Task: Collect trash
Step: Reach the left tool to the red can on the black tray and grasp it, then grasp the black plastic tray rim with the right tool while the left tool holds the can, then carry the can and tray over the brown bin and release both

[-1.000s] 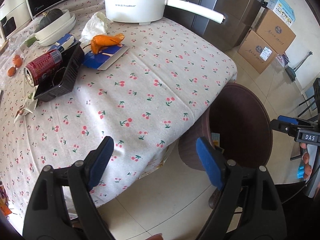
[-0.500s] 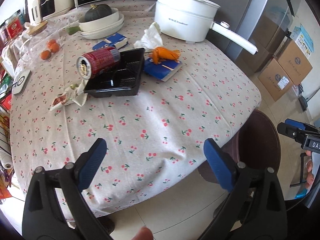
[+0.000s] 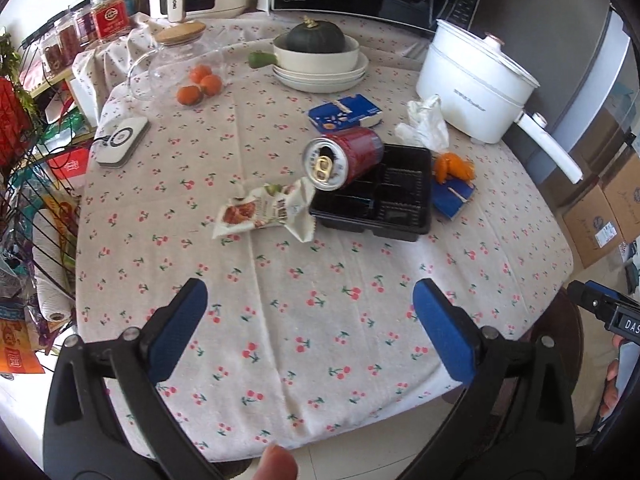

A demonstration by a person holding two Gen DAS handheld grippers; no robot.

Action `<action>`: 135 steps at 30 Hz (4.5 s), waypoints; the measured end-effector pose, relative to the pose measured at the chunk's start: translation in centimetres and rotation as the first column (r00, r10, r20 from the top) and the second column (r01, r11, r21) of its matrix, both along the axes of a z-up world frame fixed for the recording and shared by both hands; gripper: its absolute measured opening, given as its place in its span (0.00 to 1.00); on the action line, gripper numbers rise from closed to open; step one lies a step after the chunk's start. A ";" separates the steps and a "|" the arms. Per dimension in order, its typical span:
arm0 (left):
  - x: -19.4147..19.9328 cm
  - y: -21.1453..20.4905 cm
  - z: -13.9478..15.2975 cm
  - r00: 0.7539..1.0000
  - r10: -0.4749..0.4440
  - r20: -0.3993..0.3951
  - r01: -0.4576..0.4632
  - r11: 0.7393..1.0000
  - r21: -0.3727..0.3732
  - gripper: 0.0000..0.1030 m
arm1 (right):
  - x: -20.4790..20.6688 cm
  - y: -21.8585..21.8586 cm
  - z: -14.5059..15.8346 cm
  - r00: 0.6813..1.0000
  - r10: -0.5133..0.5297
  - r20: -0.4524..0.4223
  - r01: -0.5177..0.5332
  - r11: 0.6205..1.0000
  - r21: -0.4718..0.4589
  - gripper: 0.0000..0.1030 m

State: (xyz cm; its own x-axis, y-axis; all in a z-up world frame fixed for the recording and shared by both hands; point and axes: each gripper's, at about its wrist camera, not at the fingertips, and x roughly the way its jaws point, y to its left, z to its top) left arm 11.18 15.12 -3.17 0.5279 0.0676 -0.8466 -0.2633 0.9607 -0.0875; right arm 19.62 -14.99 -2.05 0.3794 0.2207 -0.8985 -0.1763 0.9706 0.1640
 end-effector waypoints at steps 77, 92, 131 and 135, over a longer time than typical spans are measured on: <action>-1.5 10.4 1.2 0.980 0.197 0.029 -0.192 0.973 -0.126 0.53 | 2.0 20.9 -7.6 0.946 0.323 0.040 -0.325 0.944 0.058 0.55; 0.3 3.5 1.1 0.997 0.072 0.029 -0.068 0.993 -0.097 0.53 | 1.3 9.2 -2.4 0.974 0.190 0.122 -0.191 0.982 -0.003 0.55; 0.1 -27.5 -1.0 0.818 -0.573 0.051 0.573 0.805 -0.154 0.53 | -9.3 -24.2 -2.0 0.964 -0.262 0.056 0.261 0.965 0.025 0.56; -0.5 -29.3 -2.4 0.789 -0.613 0.031 0.610 0.776 -0.161 0.54 | -9.7 -25.4 -2.5 0.960 -0.276 0.040 0.275 0.961 0.026 0.56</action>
State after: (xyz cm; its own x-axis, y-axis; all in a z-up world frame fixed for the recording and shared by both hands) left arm 10.66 -14.22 -5.55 0.3947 -0.3950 -0.8296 0.3713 0.8945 -0.2492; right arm 9.89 -40.39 -4.59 0.4657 0.1198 -0.8768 0.0906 0.9791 0.1820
